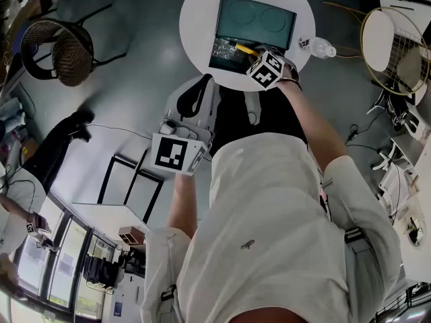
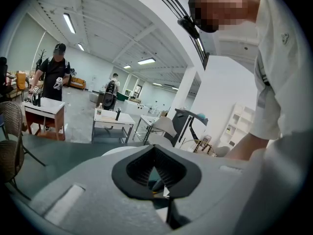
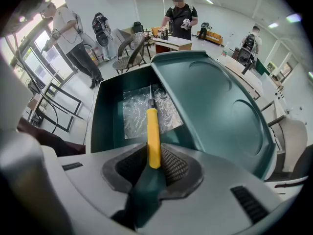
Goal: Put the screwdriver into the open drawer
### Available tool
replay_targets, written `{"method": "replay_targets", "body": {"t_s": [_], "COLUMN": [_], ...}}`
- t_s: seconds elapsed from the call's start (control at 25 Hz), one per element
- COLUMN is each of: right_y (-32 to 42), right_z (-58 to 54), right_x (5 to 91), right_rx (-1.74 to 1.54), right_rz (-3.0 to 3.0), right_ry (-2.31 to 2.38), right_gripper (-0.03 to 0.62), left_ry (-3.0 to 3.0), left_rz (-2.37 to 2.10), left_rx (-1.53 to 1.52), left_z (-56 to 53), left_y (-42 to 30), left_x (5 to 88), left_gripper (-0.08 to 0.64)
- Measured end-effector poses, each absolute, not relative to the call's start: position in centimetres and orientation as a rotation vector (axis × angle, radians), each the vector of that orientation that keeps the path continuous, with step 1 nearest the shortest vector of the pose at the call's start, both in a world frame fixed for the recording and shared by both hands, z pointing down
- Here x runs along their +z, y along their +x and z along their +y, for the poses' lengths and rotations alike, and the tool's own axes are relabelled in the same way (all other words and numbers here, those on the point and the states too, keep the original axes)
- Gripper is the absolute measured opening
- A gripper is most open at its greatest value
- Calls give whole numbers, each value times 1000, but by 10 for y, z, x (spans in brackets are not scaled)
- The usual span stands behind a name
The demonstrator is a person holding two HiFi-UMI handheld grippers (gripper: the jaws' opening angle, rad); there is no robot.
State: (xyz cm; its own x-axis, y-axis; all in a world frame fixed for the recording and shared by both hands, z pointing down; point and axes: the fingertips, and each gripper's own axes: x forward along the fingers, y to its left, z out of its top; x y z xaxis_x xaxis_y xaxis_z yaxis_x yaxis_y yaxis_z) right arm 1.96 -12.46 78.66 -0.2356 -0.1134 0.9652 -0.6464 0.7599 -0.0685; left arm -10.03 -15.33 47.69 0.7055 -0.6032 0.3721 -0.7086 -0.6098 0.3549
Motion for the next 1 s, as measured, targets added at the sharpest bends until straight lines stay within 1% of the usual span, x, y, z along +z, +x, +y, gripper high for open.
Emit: {"method": "replay_targets", "body": {"t_s": [0.4,1.0], "right_y": [26,43], "right_z": [-125,-120], "right_x": [776,734], "right_rx": [547,493], "right_rz": [-1762,-1743], "right_ry": [626,714], "right_gripper": [92,91], "left_ry": [2462,2554], "left_rz": [-1012,-985], "left_rx": [271,255], "left_z": [-154,-148], "left_y": [-102,-98], "left_x": [468,434], "left_gripper": [9,9]}}
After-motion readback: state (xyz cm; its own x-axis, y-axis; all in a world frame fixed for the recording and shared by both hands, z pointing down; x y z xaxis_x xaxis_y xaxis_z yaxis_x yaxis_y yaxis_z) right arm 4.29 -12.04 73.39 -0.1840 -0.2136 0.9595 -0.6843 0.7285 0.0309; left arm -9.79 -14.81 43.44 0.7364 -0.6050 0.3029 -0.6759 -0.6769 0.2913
